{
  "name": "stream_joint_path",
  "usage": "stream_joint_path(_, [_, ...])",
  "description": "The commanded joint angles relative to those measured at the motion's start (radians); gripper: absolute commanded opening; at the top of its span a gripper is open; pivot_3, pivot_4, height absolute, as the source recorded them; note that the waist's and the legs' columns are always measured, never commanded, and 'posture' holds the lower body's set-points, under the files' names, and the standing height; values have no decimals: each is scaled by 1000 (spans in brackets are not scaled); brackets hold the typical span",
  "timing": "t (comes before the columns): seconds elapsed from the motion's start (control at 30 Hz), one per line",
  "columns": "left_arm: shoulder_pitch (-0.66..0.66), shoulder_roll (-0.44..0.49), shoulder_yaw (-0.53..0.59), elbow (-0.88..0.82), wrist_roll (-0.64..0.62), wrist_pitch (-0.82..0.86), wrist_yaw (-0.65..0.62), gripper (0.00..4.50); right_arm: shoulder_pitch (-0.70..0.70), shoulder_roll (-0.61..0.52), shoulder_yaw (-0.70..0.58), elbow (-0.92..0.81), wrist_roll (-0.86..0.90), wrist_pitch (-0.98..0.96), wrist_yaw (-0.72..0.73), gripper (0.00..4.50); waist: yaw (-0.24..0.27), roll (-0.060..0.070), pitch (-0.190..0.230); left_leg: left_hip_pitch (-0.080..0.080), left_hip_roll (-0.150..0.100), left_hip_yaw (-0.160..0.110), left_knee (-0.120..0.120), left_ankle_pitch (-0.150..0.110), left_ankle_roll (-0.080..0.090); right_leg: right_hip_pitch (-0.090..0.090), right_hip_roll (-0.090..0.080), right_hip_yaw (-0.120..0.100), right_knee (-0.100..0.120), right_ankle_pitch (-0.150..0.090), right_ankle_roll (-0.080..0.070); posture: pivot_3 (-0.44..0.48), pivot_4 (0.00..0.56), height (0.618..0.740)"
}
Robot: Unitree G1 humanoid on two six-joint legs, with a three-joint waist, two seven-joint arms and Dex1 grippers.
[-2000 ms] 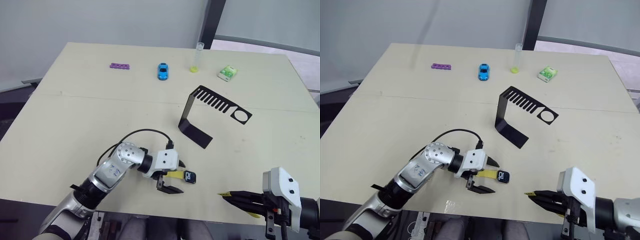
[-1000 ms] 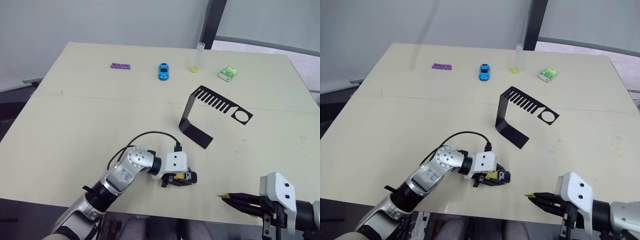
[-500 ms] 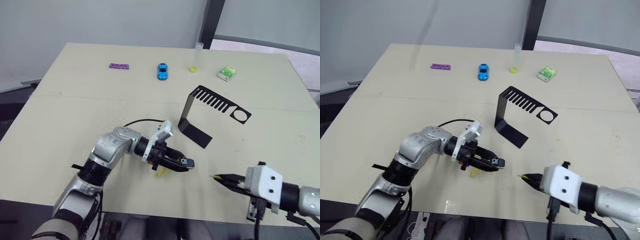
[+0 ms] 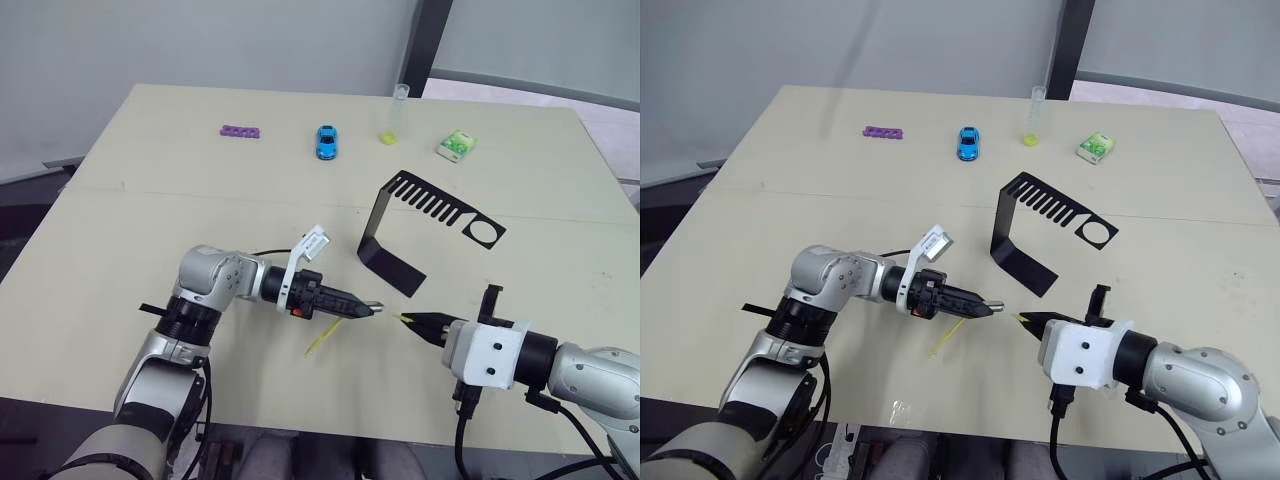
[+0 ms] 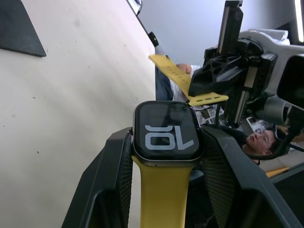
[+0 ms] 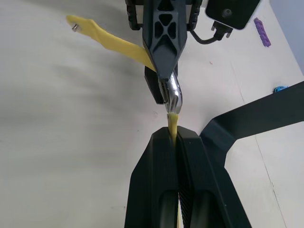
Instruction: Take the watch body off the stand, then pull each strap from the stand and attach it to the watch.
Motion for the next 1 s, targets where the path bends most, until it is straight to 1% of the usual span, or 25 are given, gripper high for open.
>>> stream_joint_path(0.03, [-11, 1, 19, -7, -29, -4, 7, 1593, -13, 17, -6, -22, -4, 17, -21, 0, -1, 0, 0, 0, 0, 0, 0, 0, 0, 0, 0, 0, 0, 0, 0, 0, 150, 740])
stream_joint_path(0.43, [-20, -20, 32, 11, -38, -7, 42, 1593, -61, 44, 25, -24, -15, 68, -28, 0, 0, 0, 0, 0, -1, -2, 0, 0, 0, -1, 0, 1, 1, 0, 0, 0, 150, 740])
stream_joint_path(1.0, [-26, -25, 32, 26, -40, -27, 42, 1593, -61, 50, 15, -35, -17, 93, -22, 0, -1, 0, 0, 0, -1, -2, 0, 0, 0, -1, 0, 0, 2, 0, 0, 0, 150, 740])
